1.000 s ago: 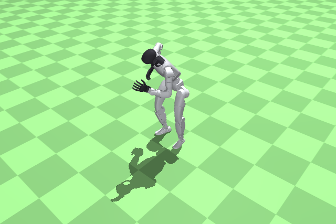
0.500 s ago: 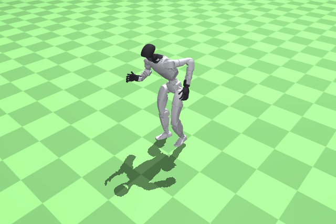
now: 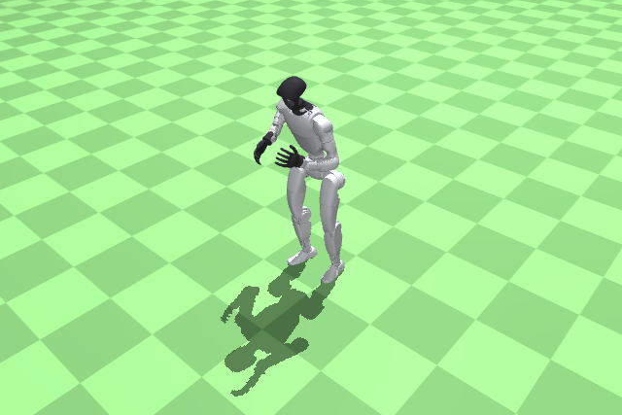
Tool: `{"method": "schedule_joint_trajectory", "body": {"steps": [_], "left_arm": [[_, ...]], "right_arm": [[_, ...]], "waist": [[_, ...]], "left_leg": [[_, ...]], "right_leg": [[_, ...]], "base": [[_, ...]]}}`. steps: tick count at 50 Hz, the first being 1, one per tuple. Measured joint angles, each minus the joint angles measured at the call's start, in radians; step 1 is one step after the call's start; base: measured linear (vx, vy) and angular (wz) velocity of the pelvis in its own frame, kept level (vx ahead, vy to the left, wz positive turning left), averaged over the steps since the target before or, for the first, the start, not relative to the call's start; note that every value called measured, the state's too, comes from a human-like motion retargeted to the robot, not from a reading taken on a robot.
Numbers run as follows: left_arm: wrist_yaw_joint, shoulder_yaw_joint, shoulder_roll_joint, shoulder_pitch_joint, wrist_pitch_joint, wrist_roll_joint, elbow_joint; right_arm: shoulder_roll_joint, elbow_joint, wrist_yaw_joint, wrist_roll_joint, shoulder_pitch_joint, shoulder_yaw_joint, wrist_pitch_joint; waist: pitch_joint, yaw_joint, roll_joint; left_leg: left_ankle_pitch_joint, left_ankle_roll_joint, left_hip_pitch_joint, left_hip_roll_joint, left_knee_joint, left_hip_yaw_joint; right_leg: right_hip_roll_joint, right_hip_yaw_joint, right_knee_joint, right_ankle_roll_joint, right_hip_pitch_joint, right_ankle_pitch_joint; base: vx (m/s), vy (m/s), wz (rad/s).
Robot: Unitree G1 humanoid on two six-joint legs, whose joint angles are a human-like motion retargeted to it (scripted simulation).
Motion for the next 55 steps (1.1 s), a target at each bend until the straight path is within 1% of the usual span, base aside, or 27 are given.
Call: {"method": "schedule_joint_trajectory", "body": {"steps": [2,3,5,7,8,10,11,14,16,18,20,22,23,25,27,30,33,35,38,41,43,45,47,49,51,53,55], "left_arm": [[-0.087,-0.029,0.02,0.157,0.013,-0.058,0.019],[-0.132,-0.038,0.038,0.252,0.021,-0.078,0.024],[-0.196,-0.07,0.069,0.388,0.041,-0.068,0.078],[-0.204,-0.088,0.09,0.579,0.07,-0.037,0.132],[-0.221,-0.101,0.094,0.66,0.074,-0.03,0.182],[-0.231,-0.101,0.106,0.839,0.096,-0.077,0.25],[-0.226,-0.094,0.124,0.91,0.097,-0.102,0.258],[-0.228,-0.065,0.207,1.048,0.085,-0.15,0.227],[-0.233,-0.056,0.255,1.064,0.075,-0.16,0.187],[-0.243,-0.062,0.283,1.045,0.075,-0.162,0.158],[-0.252,-0.075,0.291,0.998,0.083,-0.144,0.144],[-0.25,-0.078,0.276,0.928,0.096,-0.111,0.147],[-0.259,-0.074,0.258,0.891,0.096,-0.098,0.151],[-0.27,-0.059,0.203,0.818,0.103,-0.075,0.162],[-0.243,-0.055,0.137,0.695,0.1,-0.051,0.194],[-0.143,-0.115,0.06,0.381,0.111,-0.03,0.286],[-0.079,-0.164,0.028,0.02,0.113,0.004,0.309],[-0.058,-0.159,0.001,-0.172,0.09,0.026,0.272],[0.018,-0.141,-0.054,-0.354,0.024,-0.008,0.201],[0.037,-0.137,-0.081,-0.347,-0.033,-0.076,0.103],[-0.001,-0.134,-0.068,-0.275,-0.056,-0.102,0.033],[-0.058,-0.142,-0.048,-0.171,-0.063,-0.113,-0.033],[-0.149,-0.152,-0.027,-0.056,-0.05,-0.116,-0.071],[-0.227,-0.15,0.002,0.067,-0.035,-0.095,-0.059],[-0.246,-0.134,0.033,0.222,-0.009,-0.069,0.004],[-0.274,-0.1,0.054,0.428,0.029,-0.075,0.083],[-0.311,-0.061,0.085,0.646,0.049,-0.127,0.117]], "right_arm": [[0.073,0.043,-0.058,-0.054,-0.102,0.038,-0.007],[0.103,0.051,-0.085,-0.061,-0.138,0.036,-0.02],[0.145,0.082,-0.158,-0.076,-0.263,0.032,-0.036],[0.136,0.077,-0.233,-0.086,-0.4,-0.008,-0.052],[0.129,0.087,-0.263,-0.095,-0.504,-0.003,-0.053],[0.12,0.09,-0.376,-0.158,-0.713,0.004,-0.021],[0.13,0.083,-0.403,-0.167,-0.801,0.0,-0.02],[0.165,0.015,-0.392,-0.156,-0.963,-0.014,-0.048],[0.191,-0.042,-0.401,-0.158,-0.957,-0.034,-0.06],[0.228,-0.094,-0.375,-0.156,-0.862,-0.057,-0.065],[0.262,-0.131,-0.343,-0.143,-0.714,-0.072,-0.056],[0.277,-0.12,-0.333,-0.147,-0.548,-0.083,-0.031],[0.279,-0.123,-0.264,-0.113,-0.463,-0.082,-0.052],[0.271,-0.109,-0.159,-0.067,-0.299,-0.088,-0.054],[0.263,-0.057,-0.099,-0.096,-0.194,-0.078,-0.033],[0.289,0.096,-0.137,-0.113,-0.133,0.009,0.014],[0.276,0.148,-0.183,0.021,-0.084,0.08,0.02],[0.187,0.084,-0.115,0.039,-0.043,0.08,0.001],[0.033,-0.023,0.045,0.034,0.003,0.016,-0.009],[-0.012,-0.047,0.088,0.125,0.064,-0.004,0.005],[-0.011,-0.028,0.098,0.153,0.074,0.0,0.024],[0.001,0.005,0.11,0.112,0.046,0.011,0.044],[0.024,0.056,0.117,0.061,-0.025,0.034,0.053],[0.043,0.097,0.08,0.059,-0.127,0.061,0.038],[0.056,0.11,-0.002,0.063,-0.277,0.091,0.008],[0.088,0.079,-0.065,0.047,-0.463,0.1,-0.016],[0.162,0.01,-0.089,0.006,-0.641,0.061,-0.028]], "waist": [[-0.015,0.026,-0.028],[-0.012,0.046,-0.023],[0.051,0.078,0.02],[0.163,0.14,0.107],[0.193,0.143,0.14],[0.211,0.153,0.181],[0.209,0.159,0.176],[0.193,0.167,0.136],[0.183,0.162,0.101],[0.153,0.155,0.064],[0.115,0.162,0.04],[0.085,0.172,0.052],[0.073,0.171,0.072],[0.048,0.16,0.126],[0.039,0.133,0.132],[0.065,0.075,0.07],[0.031,0.071,0.037],[-0.029,0.08,0.039],[-0.137,0.068,0.07],[-0.246,0.06,0.075],[-0.287,0.068,0.049],[-0.295,0.097,0.011],[-0.277,0.126,-0.029],[-0.23,0.145,-0.023],[-0.163,0.163,0.029],[-0.116,0.166,0.082],[-0.125,0.162,0.094]], "left_leg": [[-0.062,0.031,-0.123,-0.054,0.256,0.008],[-0.124,0.013,-0.219,-0.053,0.482,0.026],[-0.225,0.052,-0.357,-0.074,0.835,0.009],[-0.311,0.017,-0.413,-0.01,1.146,0.029],[-0.347,0.051,-0.461,-0.007,1.247,0.018],[-0.384,0.07,-0.566,0.024,1.411,0.019],[-0.391,0.079,-0.608,0.024,1.448,0.022],[-0.38,0.101,-0.668,-0.009,1.409,0.03],[-0.359,0.116,-0.614,-0.033,1.24,0.046],[-0.332,0.124,-0.5,-0.042,0.984,0.079],[-0.27,0.1,-0.351,-0.052,0.669,0.091],[-0.161,0.042,-0.186,-0.058,0.349,0.027],[-0.118,0.011,-0.112,-0.045,0.223,-0.022],[-0.129,-0.027,-0.004,0.018,0.072,-0.091],[-0.267,0.014,0.026,0.055,0.069,-0.107],[-0.437,0.138,-0.041,0.012,0.284,-0.147],[-0.45,0.113,-0.099,-0.018,0.405,-0.154],[-0.404,0.087,-0.073,-0.015,0.324,-0.154],[-0.221,0.044,-0.017,0.004,0.107,-0.158],[-0.008,-0.011,0.012,-0.02,-0.062,-0.166],[0.073,-0.039,0.023,-0.062,-0.12,-0.162],[0.067,-0.023,0.021,-0.105,-0.095,-0.141],[-0.043,0.039,-0.073,-0.156,0.163,-0.1],[-0.18,0.057,-0.208,-0.156,0.554,-0.054],[-0.285,0.061,-0.283,-0.107,0.875,-0.029],[-0.347,0.07,-0.313,-0.047,1.074,-0.02],[-0.371,0.075,-0.337,-0.006,1.154,-0.009]], "right_leg": [[-0.066,-0.006,-0.068,0.036,0.031,-0.01],[-0.089,-0.012,-0.044,0.047,0.033,-0.071],[-0.101,-0.03,-0.106,0.041,0.097,-0.144],[-0.091,-0.002,0.076,0.025,0.086,-0.265],[-0.082,0.009,0.101,-0.007,0.071,-0.278],[-0.068,0.046,0.214,-0.038,-0.016,-0.315],[-0.07,0.062,0.265,-0.036,-0.064,-0.328],[-0.085,0.077,0.267,-0.005,-0.132,-0.293],[-0.099,0.052,0.143,0.026,-0.091,-0.198],[-0.107,0.026,0.001,0.057,-0.033,-0.076],[-0.096,0.038,-0.092,0.079,0.007,0.026],[-0.051,0.097,-0.102,0.084,0.031,0.065],[-0.018,0.124,-0.066,0.072,0.036,0.055],[0.049,0.137,0.16,0.035,-0.014,-0.043],[0.05,0.116,0.554,0.006,-0.135,-0.191],[-0.006,0.134,0.956,-0.036,-0.221,-0.349],[0.001,0.179,1.055,-0.039,-0.23,-0.396],[0.016,0.179,0.981,-0.042,-0.208,-0.392],[0.036,0.114,0.649,-0.039,-0.127,-0.323],[0.061,0.11,0.194,0.015,-0.019,-0.152],[0.05,0.142,-0.027,0.061,0.027,-0.036],[0.014,0.149,-0.12,0.105,0.042,0.035],[-0.05,0.119,-0.136,0.116,0.052,0.005],[-0.078,0.092,-0.138,0.081,0.086,-0.096],[-0.056,0.103,-0.108,0.018,0.121,-0.197],[-0.023,0.14,0.005,-0.044,0.102,-0.275],[-0.003,0.179,0.132,-0.072,0.036,-0.319]], "base": [[0.03,-0.1,0.28],[-0.01,-0.06,0.3],[-0.11,-0.02,0.1],[-0.13,0.03,-0.69],[-0.23,0.03,-0.58],[-0.2,0.01,-0.55],[-0.09,-0.01,-0.48],[0.01,-0.01,-0.01],[0.09,0.02,0.4],[0.14,0.04,0.28],[0.16,0.07,-0.18],[0.17,0.11,-0.52],[0.15,0.13,-0.48],[0.12,0.12,-0.29],[0.07,0.07,0.18],[0.0,0.02,0.82],[0.06,0.03,0.56],[0.16,0.03,-0.02],[0.16,0.0,-0.1],[0.14,-0.03,0.05],[0.1,-0.05,-0.07],[0.04,-0.03,-0.36],[-0.05,-0.02,-0.14],[-0.1,0.0,0.01],[-0.09,0.01,-0.48],[-0.05,0.03,-0.9],[0.03,0.0,-0.84]]}}
